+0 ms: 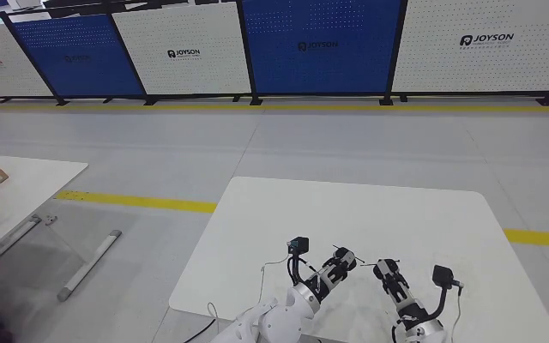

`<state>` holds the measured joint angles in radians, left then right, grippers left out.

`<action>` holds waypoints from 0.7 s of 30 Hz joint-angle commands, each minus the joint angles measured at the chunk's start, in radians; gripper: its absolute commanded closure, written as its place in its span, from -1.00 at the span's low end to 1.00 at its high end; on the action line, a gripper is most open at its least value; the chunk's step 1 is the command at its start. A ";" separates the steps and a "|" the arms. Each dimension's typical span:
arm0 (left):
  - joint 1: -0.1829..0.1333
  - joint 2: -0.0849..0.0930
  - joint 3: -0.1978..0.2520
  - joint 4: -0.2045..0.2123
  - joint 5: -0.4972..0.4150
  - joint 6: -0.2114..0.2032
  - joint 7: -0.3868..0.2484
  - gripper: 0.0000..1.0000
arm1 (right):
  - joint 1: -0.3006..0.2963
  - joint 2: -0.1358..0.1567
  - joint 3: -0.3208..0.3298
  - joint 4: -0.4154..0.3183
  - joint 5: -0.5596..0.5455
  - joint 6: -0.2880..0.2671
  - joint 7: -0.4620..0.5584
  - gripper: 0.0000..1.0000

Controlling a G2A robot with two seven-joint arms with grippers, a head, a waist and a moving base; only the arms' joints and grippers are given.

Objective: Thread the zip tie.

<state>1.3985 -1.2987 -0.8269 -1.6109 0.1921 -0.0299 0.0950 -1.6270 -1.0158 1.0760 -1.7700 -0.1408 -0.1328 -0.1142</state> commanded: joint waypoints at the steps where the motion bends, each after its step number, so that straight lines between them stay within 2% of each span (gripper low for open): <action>1: 0.000 0.000 0.000 0.000 0.000 0.000 0.000 1.00 | -0.021 0.000 0.017 -0.014 -0.006 -0.017 -0.022 1.00; 8: 0.000 0.000 0.000 0.000 0.000 0.000 0.000 1.00 | -0.099 0.003 0.095 -0.042 0.015 -0.080 -0.059 1.00; 11: 0.000 0.000 0.000 0.000 0.000 0.000 0.000 1.00 | -0.092 -0.002 0.092 -0.027 0.040 -0.078 -0.044 1.00; 14: 0.000 0.000 0.000 0.000 0.000 0.000 0.000 1.00 | -0.056 -0.012 0.061 -0.004 0.033 -0.035 -0.010 1.00; 21: 0.000 0.000 0.000 0.000 0.000 0.000 0.000 1.00 | -0.054 -0.013 0.063 -0.003 0.035 -0.032 -0.012 1.00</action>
<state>1.3985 -1.2987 -0.8269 -1.6109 0.1921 -0.0299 0.0950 -1.6825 -1.0279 1.1374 -1.7738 -0.1074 -0.1672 -0.1241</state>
